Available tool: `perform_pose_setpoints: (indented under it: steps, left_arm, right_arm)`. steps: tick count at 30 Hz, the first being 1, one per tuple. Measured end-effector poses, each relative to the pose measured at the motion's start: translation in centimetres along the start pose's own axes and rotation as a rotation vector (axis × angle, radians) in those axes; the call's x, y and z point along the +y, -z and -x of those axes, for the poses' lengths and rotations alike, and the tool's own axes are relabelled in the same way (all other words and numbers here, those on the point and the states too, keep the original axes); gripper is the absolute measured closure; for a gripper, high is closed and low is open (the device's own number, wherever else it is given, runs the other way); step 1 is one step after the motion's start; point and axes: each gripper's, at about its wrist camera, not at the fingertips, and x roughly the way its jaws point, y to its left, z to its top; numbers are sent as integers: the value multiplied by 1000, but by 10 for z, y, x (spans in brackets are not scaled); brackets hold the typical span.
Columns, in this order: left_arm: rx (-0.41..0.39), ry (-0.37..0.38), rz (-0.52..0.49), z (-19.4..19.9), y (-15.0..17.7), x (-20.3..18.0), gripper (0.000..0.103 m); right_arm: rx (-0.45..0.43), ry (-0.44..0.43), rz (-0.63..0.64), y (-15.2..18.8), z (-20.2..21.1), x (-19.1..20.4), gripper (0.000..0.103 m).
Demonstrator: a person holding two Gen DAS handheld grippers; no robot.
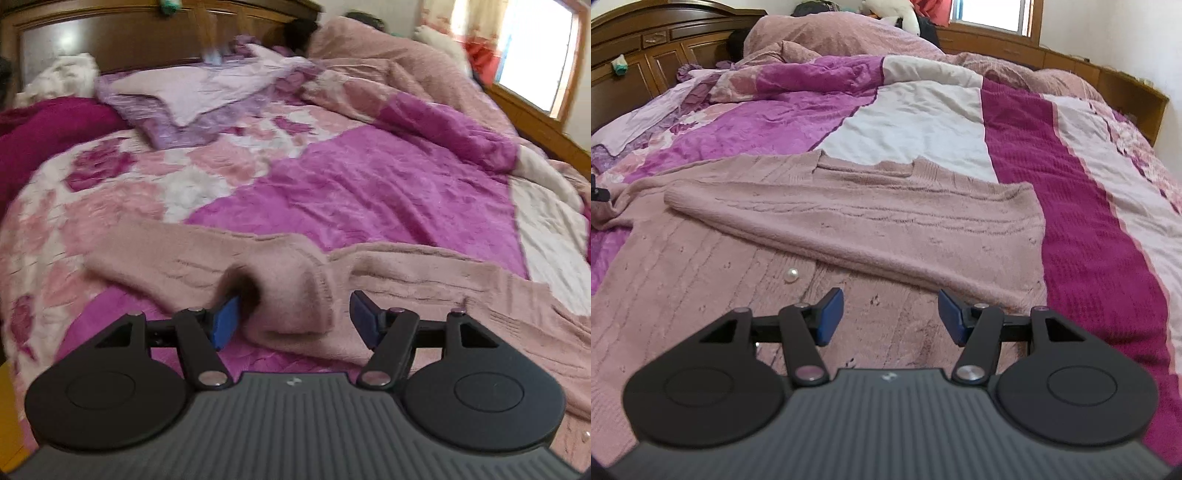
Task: Fold small clothes
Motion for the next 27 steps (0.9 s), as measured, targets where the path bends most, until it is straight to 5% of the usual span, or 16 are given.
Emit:
perform_pose_setpoints:
  steps: [5, 6, 7, 8, 18, 27]
  left_arm:
    - [21, 76, 50, -29, -7, 3, 35]
    - [23, 76, 60, -34, -8, 4, 54]
    - [27, 75, 67, -38, -10, 5, 84]
    - [24, 79, 71, -39, -12, 6, 87]
    - [-177, 73, 66, 10, -46, 0, 90]
    - [-280, 196, -7, 63, -67, -61, 91]
  right_arm:
    - [11, 0, -10, 2, -3, 1, 44]
    - [11, 1, -11, 2, -3, 2, 44]
    - [13, 3, -11, 2, -3, 2, 44]
    - [14, 5, -11, 3, -2, 2, 44]
    - [32, 16, -53, 5, -5, -6, 44]
    - [21, 21, -77, 6, -2, -12, 44]
